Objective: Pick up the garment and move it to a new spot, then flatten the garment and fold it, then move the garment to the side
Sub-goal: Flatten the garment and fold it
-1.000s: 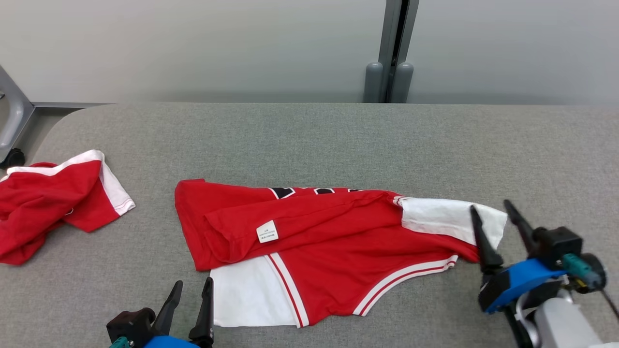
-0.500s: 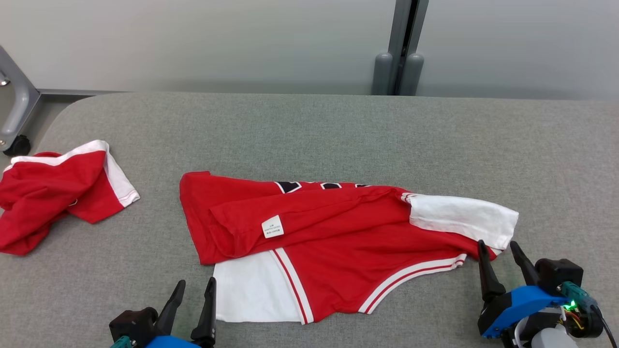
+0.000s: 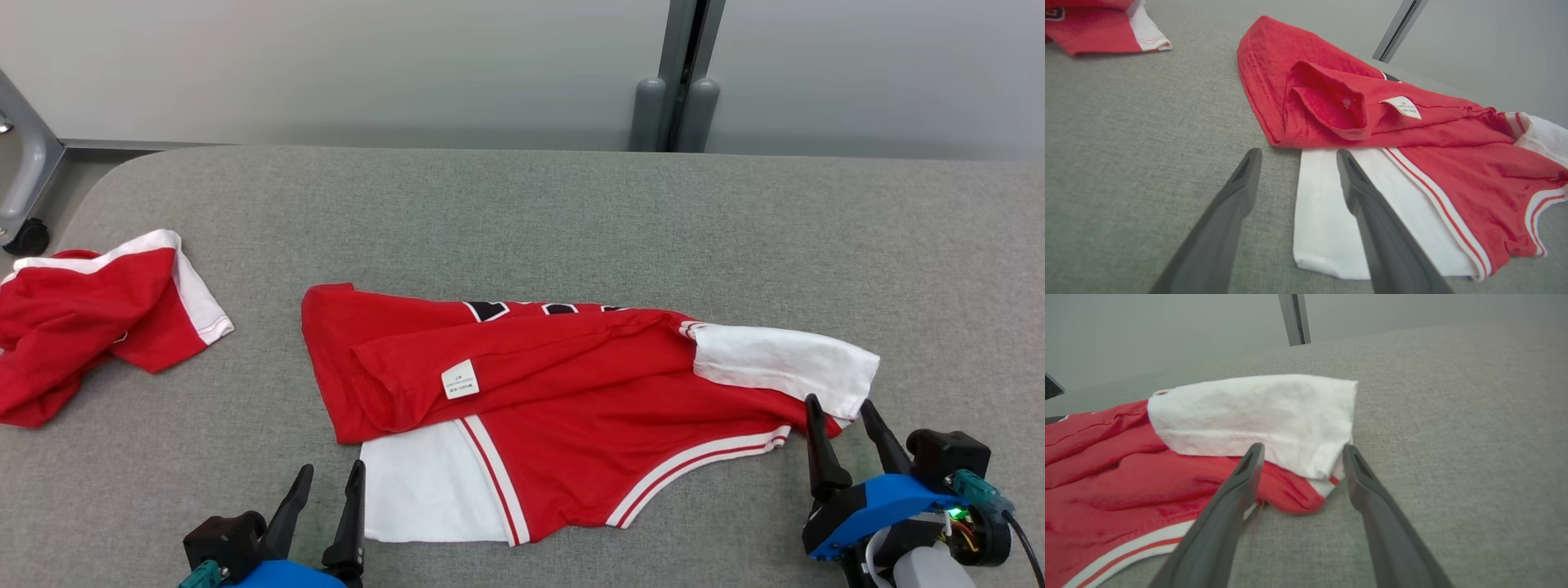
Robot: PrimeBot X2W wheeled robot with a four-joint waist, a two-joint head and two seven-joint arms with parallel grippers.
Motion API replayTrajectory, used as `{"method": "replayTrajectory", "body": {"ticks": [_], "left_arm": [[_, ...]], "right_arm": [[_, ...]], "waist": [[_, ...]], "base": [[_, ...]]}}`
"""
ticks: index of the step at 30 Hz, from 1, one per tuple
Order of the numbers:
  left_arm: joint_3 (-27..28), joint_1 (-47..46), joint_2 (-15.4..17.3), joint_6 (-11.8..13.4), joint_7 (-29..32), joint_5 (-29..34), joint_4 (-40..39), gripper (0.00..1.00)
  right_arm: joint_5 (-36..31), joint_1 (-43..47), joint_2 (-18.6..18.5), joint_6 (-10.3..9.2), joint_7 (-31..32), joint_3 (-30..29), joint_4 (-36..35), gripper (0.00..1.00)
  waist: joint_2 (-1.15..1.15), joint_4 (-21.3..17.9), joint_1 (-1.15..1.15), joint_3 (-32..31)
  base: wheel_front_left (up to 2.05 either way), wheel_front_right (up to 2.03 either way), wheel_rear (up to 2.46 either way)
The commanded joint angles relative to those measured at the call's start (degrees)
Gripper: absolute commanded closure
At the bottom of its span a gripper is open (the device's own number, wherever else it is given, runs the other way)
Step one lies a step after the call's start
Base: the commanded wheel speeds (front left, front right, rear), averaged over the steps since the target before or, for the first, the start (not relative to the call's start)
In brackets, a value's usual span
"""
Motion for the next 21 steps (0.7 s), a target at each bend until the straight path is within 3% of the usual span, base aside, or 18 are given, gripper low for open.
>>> {"method": "replayTrajectory", "body": {"ticks": [1, 4, 7, 8, 9, 11, 12, 21], "left_arm": [[-0.2, -0.6, 0.3, 0.1, -0.1, -0.2, -0.3, 0.0], [-0.3, -0.8, 0.3, 0.1, -0.1, -0.2, -0.4, 0.0], [-0.4, -1.0, 0.4, 0.1, -0.1, -0.3, -0.5, 0.0], [-0.4, -1.1, 0.4, 0.1, -0.1, -0.3, -0.5, 0.0], [-0.4, -1.2, 0.5, 0.1, -0.1, -0.3, -0.5, 0.0], [-0.4, -1.2, 0.6, 0.1, -0.1, -0.3, -0.5, 0.0], [-0.4, -1.2, 0.7, 0.1, -0.1, -0.3, -0.4, 0.0], [0.7, 0.4, 0.1, 0.1, -0.1, 0.2, 0.4, 0.0]], "right_arm": [[0.2, 0.2, 0.1, 0.0, -0.2, 0.1, 0.0, 0.0], [1.0, 0.3, 0.1, 0.0, -0.2, 0.6, 0.2, 0.06], [1.3, -0.1, 0.1, 0.0, -0.2, 0.5, 0.5, 0.22], [1.5, -0.4, 0.1, 0.0, -0.2, 0.5, 0.7, 0.31], [1.8, -0.7, 0.1, 0.0, -0.2, 0.5, 0.8, 0.5], [1.9, -1.2, 0.1, 0.0, -0.2, 0.5, 1.1, 0.62], [1.9, -1.4, 0.1, 0.0, -0.2, 0.7, 1.1, 1.0], [2.8, 0.5, 0.1, 0.0, -0.2, 0.9, -4.4, 1.0]], "waist": [[0.0, 0.0, 0.0, 0.0], [0.0, 0.0, 0.0, 0.1], [0.0, 0.1, 0.0, 0.4], [0.0, 0.2, 0.0, 0.5], [0.0, 0.3, 0.0, 0.6], [0.0, 0.4, 0.0, 0.7], [0.0, 0.4, 0.0, 0.7], [0.0, -0.4, 0.0, -1.6]], "base": [[0.0, 0.0, 0.0], [0.0, 0.0, 0.0], [0.0, 0.0, 0.0], [0.0, 0.0, 0.0], [0.0, 0.0, 0.0], [0.0, 0.0, 0.0], [0.0, 0.0, 0.0], [0.0, 0.0, 0.0]]}}
